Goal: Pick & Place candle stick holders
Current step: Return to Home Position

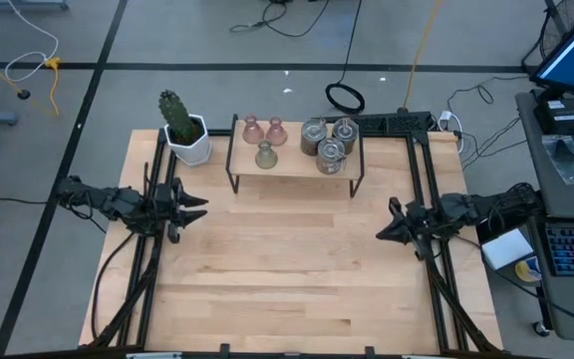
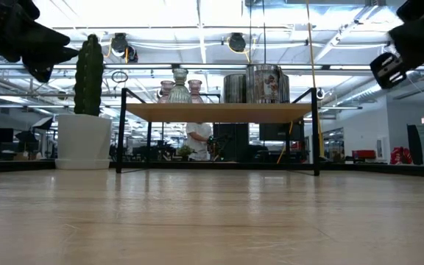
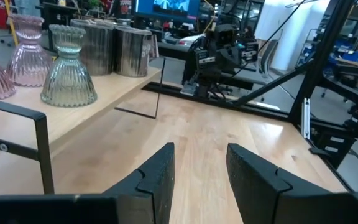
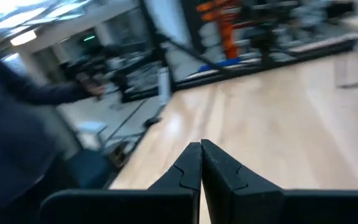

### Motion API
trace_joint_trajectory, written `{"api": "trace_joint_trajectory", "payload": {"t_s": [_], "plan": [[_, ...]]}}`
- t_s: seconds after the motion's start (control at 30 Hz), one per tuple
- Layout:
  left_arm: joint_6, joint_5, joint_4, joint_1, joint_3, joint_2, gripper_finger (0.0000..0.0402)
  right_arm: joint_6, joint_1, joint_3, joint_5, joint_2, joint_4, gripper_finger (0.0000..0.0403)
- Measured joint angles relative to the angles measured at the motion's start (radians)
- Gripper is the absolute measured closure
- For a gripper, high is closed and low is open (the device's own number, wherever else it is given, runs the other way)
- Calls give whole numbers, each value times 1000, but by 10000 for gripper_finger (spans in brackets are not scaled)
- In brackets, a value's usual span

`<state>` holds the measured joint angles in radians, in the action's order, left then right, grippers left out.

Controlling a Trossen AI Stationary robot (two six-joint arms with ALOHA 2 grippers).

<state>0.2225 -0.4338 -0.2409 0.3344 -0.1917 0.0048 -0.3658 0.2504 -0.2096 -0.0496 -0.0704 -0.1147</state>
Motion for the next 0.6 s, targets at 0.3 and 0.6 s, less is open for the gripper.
{"api": "trace_joint_trajectory", "payload": {"t_s": [0.3,0.6], "plan": [[-37,15,-11,0,0,1,256,145,-2,0,-113,0,3,403],[-74,7,147,0,91,1,256,185,-2,0,-41,0,-31,403]]}}
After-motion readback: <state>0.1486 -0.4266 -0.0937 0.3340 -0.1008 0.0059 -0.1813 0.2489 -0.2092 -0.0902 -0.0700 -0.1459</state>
